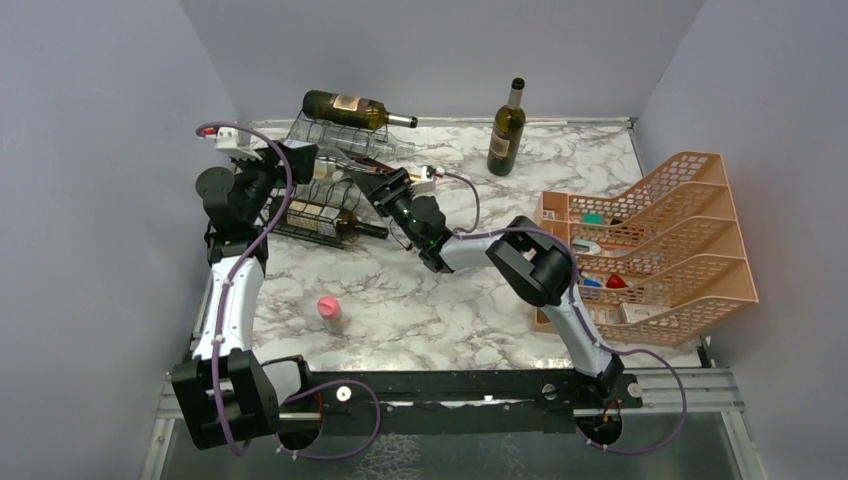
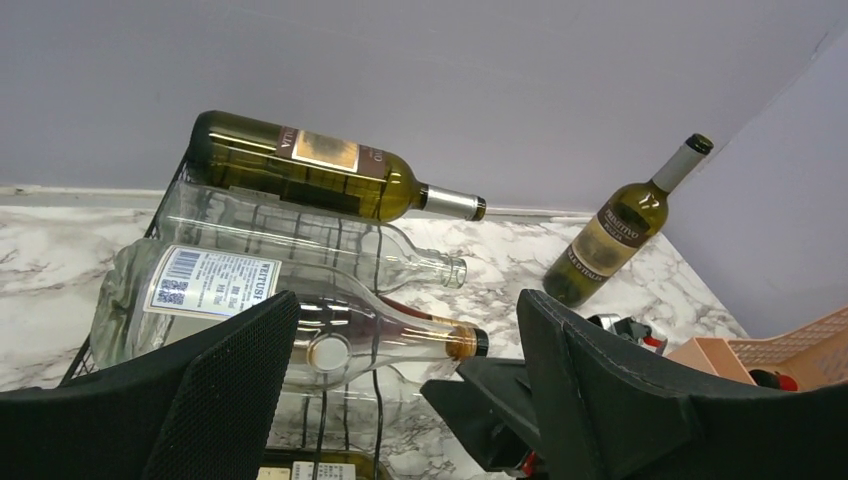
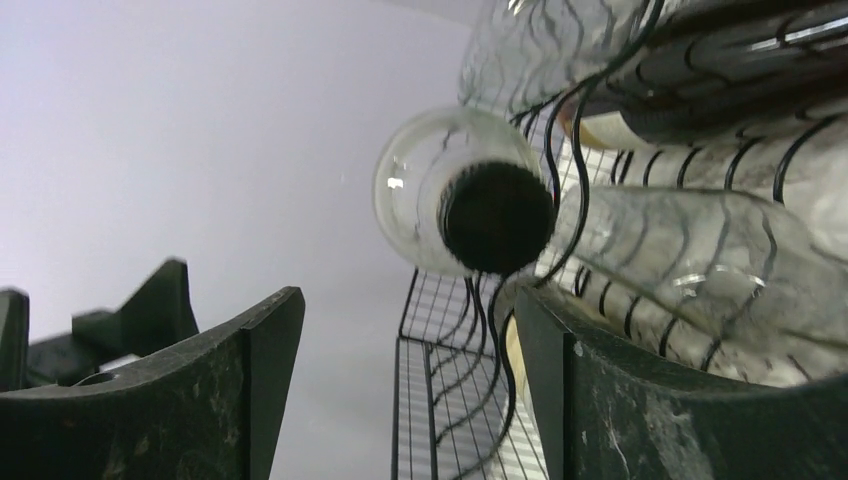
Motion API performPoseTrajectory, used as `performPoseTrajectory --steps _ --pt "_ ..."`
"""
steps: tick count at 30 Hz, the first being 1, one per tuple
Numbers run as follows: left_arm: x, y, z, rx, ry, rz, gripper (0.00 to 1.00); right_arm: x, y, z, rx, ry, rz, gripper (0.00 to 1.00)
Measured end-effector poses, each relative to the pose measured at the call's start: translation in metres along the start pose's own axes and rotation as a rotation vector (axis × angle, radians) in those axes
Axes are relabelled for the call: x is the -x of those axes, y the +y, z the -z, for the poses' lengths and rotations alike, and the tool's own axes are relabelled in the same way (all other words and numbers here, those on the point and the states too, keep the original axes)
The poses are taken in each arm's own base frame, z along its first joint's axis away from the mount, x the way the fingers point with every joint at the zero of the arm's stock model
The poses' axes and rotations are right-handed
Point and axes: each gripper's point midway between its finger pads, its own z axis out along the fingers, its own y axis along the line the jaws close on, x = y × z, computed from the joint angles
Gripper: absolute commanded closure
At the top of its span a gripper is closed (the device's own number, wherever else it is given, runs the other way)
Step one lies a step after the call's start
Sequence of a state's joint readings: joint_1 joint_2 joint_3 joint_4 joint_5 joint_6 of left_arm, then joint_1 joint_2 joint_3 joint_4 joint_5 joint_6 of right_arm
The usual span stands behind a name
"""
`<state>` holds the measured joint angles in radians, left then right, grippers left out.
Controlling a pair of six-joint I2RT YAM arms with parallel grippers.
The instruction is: Take the wine bottle off the wine rack
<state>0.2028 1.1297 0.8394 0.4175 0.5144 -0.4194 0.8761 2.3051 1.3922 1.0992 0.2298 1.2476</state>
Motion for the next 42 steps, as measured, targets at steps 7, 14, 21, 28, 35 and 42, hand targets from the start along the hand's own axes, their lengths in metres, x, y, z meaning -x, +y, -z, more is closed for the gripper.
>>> performPoseTrajectory --steps 7,14,21,28,35,42 --pt "0.004 0.010 0.003 0.030 -0.011 -0.001 0.15 0.007 0.000 -0.024 -0.020 -0.082 -0.067 0.34" --pt "0.005 0.011 0.003 0.032 -0.012 0.002 0.15 0.006 -0.026 -0.032 -0.081 -0.131 -0.094 0.34" --pt "0.005 0.010 0.003 0.032 -0.012 0.008 0.15 0.012 -0.032 -0.040 -0.113 -0.175 -0.110 0.41" --pt "0.005 0.010 0.003 0.031 -0.013 0.015 0.15 0.016 -0.033 -0.045 -0.111 -0.222 -0.154 0.40" --pt "0.004 0.009 0.003 0.025 -0.010 0.022 0.15 0.017 -0.033 -0.050 -0.119 -0.234 -0.155 0.43" --pt "0.004 0.007 0.003 0.018 -0.008 0.025 0.15 0.019 -0.028 -0.054 -0.107 -0.247 -0.171 0.61"
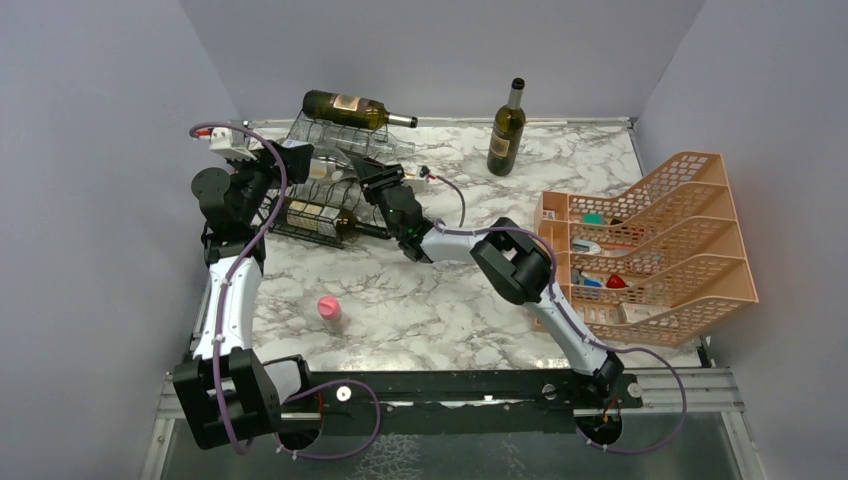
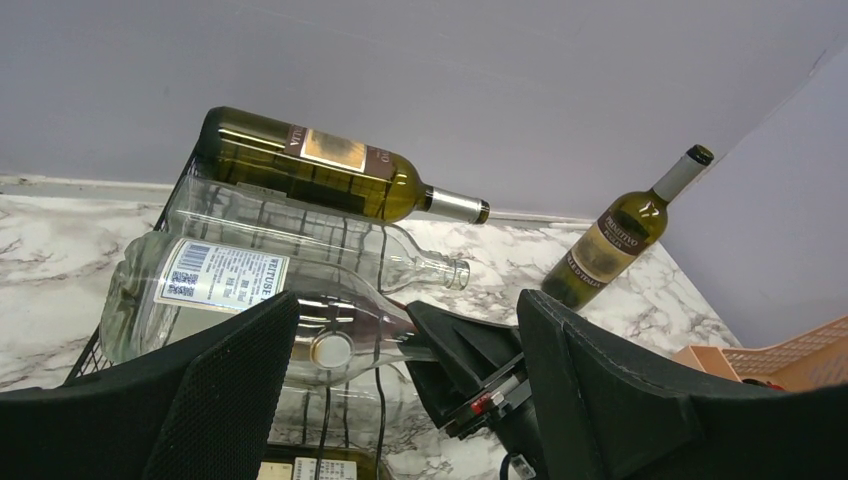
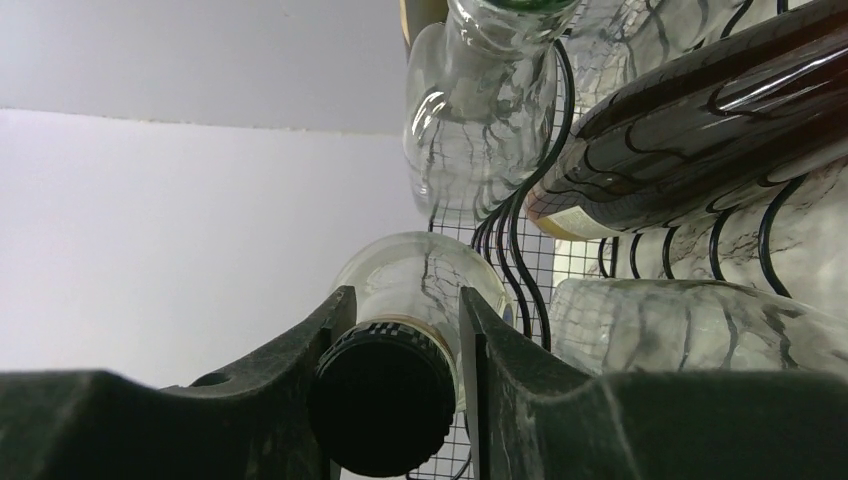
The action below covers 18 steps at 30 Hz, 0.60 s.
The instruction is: Take the wine bottle off the wine rack
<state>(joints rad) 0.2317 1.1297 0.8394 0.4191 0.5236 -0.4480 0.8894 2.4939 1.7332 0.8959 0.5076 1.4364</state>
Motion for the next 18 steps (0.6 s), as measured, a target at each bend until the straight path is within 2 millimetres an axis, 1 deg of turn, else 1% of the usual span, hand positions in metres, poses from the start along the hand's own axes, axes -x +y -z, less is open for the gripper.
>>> performPoseTrajectory --steps 7,13,18 --pt "0.000 0.000 0.000 -0.001 -0.001 -0.001 0.15 0.000 0.000 0.001 0.001 0.000 -0.006 0.76" --pt "0.000 0.000 0.000 -0.001 -0.002 -0.001 0.15 0.006 0.001 0.009 -0.003 -0.001 -0.027 0.85" --pt "0.001 0.000 0.000 -0.001 -0.002 -0.002 0.15 0.016 0.000 0.015 -0.015 0.001 -0.064 0.89"
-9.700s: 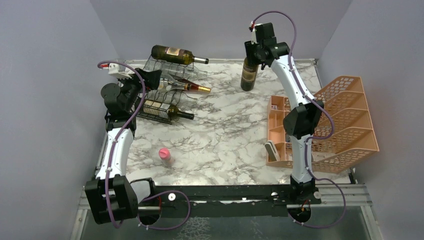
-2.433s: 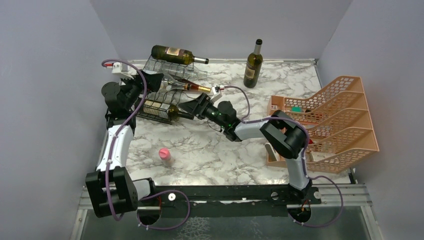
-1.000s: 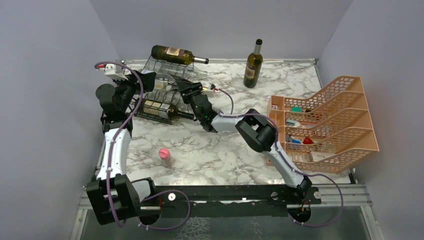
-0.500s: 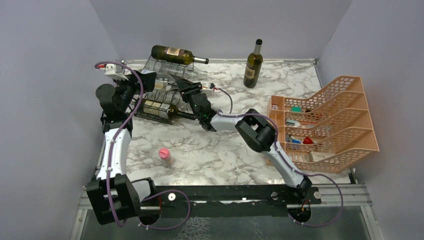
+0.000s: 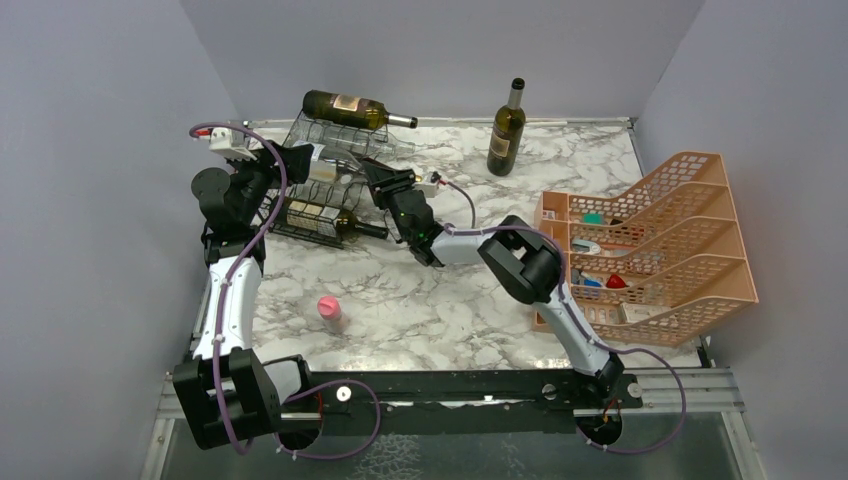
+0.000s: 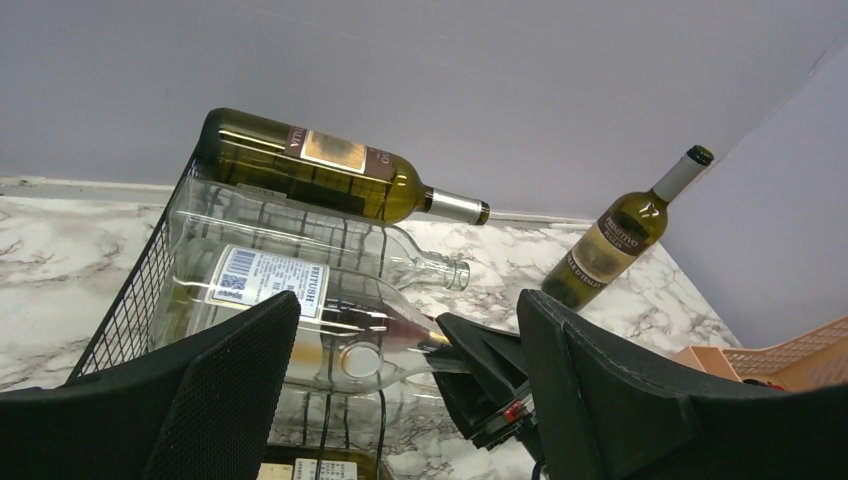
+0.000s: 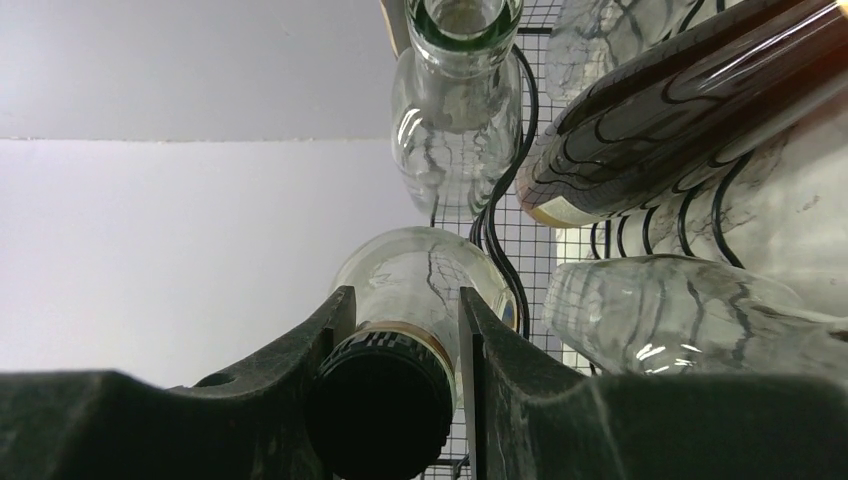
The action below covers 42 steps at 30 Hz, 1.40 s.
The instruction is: Take the wine bottle off the wine rack
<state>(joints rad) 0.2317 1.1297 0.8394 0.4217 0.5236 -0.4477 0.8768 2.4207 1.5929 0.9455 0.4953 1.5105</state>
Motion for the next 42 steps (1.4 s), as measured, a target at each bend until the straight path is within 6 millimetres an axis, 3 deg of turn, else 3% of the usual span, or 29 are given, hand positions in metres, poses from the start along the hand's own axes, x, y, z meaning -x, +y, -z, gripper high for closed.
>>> performPoseTrajectory --steps 15,29,37,42 --pt "0.000 0.000 0.000 0.000 -0.001 -0.001 0.15 0.046 0.011 0.038 -0.061 0.001 -0.036 0.97" --pt "0.000 0.000 0.000 -0.001 -0.001 -0.001 0.15 0.088 0.035 0.094 -0.095 0.044 -0.037 0.97" --pt "0.000 0.000 0.000 -0.001 -0.001 -0.001 0.15 0.132 0.060 0.145 -0.144 0.063 0.024 0.96" --pt "-0.001 -0.003 -0.001 -0.009 0.001 0.000 0.15 0.188 0.089 0.176 -0.168 0.003 0.086 0.98"
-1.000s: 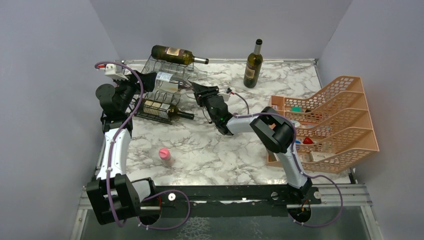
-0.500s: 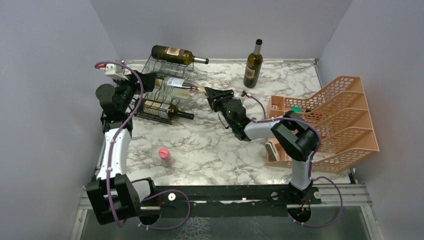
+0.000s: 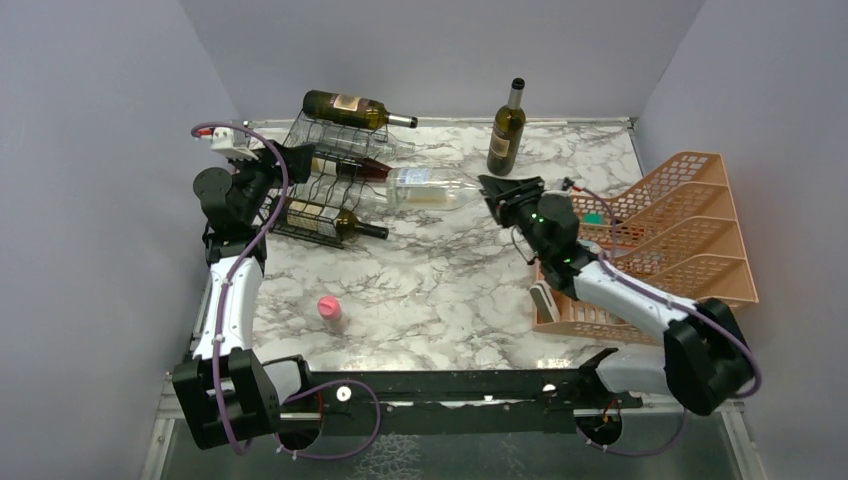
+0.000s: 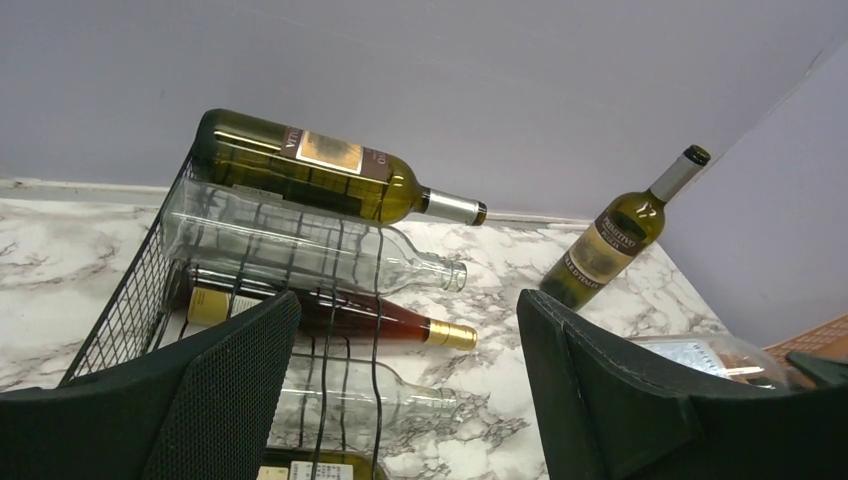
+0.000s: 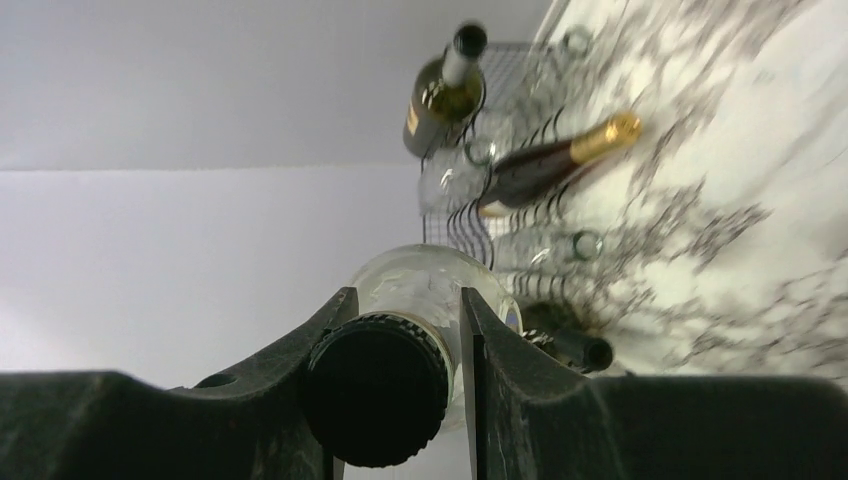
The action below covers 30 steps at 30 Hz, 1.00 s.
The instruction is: Take the wine bottle off the wine rack
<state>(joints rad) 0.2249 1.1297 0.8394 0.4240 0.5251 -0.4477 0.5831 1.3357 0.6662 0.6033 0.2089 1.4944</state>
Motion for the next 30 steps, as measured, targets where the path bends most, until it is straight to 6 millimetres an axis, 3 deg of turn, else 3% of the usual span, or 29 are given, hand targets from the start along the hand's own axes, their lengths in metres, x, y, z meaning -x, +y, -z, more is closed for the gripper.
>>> performPoseTrajectory --steps 6,10,15,19,30 --pt "-0.005 -0.012 -0.003 -0.032 0.013 0.004 0.15 0.072 0.012 0.027 -0.096 -0.110 0.208 0.99" --pt "-0.007 -0.015 -0.004 -0.040 0.018 0.006 0.15 0.099 0.005 0.028 -0.196 -0.119 0.411 0.99" --pt "-0.010 -0.019 -0.005 -0.053 0.024 0.009 0.15 0.105 -0.007 0.001 -0.295 0.026 0.751 0.99" --pt "-0.012 -0.019 -0.006 -0.055 0.032 0.015 0.15 0.104 -0.009 -0.012 -0.305 0.102 0.889 0.99" --pt "-0.019 -0.018 -0.009 -0.054 0.052 0.061 0.15 0.130 0.035 -0.057 -0.307 0.138 1.240 0.99"
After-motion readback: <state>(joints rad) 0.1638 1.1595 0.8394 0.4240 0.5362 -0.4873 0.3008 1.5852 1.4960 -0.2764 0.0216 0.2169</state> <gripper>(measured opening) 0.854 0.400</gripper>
